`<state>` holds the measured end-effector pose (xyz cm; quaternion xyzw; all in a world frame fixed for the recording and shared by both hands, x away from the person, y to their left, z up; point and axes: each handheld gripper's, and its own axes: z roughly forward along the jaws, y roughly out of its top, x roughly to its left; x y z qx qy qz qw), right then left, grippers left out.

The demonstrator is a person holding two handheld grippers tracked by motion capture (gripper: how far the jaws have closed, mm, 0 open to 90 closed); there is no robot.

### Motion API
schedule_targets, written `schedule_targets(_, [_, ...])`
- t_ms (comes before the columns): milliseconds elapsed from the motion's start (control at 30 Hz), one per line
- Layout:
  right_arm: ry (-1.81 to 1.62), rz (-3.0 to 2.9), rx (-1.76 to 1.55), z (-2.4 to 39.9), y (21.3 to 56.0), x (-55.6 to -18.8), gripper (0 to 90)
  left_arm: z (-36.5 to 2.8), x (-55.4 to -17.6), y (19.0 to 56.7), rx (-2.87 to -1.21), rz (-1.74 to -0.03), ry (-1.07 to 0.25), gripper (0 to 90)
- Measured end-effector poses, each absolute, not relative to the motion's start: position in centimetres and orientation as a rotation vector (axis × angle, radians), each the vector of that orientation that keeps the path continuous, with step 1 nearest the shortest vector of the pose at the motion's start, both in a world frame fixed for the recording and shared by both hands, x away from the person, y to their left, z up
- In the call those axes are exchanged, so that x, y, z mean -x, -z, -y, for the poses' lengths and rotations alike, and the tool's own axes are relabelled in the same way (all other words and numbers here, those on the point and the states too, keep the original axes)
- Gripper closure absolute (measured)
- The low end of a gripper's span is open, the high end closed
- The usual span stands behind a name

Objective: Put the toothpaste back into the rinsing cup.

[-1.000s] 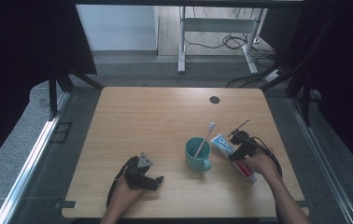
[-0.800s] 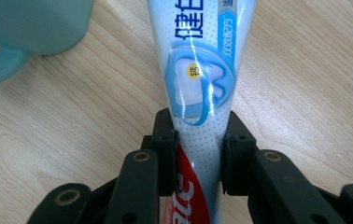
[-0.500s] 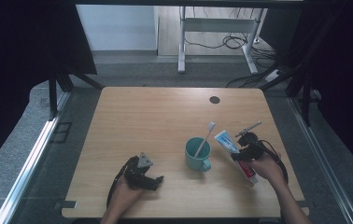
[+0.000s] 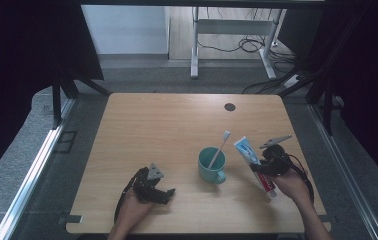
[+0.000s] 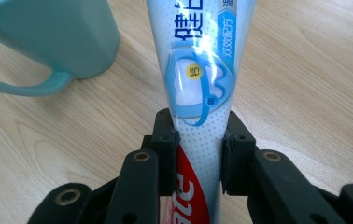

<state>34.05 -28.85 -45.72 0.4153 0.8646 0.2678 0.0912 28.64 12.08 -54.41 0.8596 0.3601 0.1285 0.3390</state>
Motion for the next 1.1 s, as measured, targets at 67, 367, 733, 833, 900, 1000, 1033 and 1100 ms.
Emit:
schedule_targets(67, [-0.831,-2.547,-1.23,29.1,45.5,-33.6,71.1,-12.1,-28.6,54.4,-2.239,-0.938,-0.335,6.1])
schedule_targets(367, [-0.933,-2.489,-1.207,29.7,44.9,-32.5,71.0,-12.1,-28.7,54.4,-2.24,-0.936,-0.336,6.1])
schedule_targets(733, [-1.026,-2.437,-1.166,30.0,44.2,-31.4,71.1,-12.1,-28.6,54.4,-2.238,-0.938,-0.335,6.1])
schedule_targets(833, [-1.057,-2.42,-1.146,29.8,43.8,-31.1,71.1,-12.1,-28.6,54.4,-2.238,-0.937,-0.335,6.1])
schedule_targets(900, [-1.073,-2.416,-1.133,29.7,43.7,-31.0,71.1,-12.1,-28.6,54.4,-2.238,-0.938,-0.335,6.1])
schedule_targets(1000, [-1.098,-2.402,-1.12,29.5,43.5,-30.9,71.1,-12.1,-28.6,54.4,-2.238,-0.938,-0.335,6.1])
schedule_targets(1033, [-1.105,-2.396,-1.116,29.5,43.4,-30.9,71.1,-12.1,-28.6,54.4,-2.238,-0.938,-0.335,6.1])
schedule_targets(1100, [-1.118,-2.395,-1.105,29.3,43.2,-30.8,71.1,-12.1,-28.6,54.4,-2.236,-0.939,-0.335,6.1])
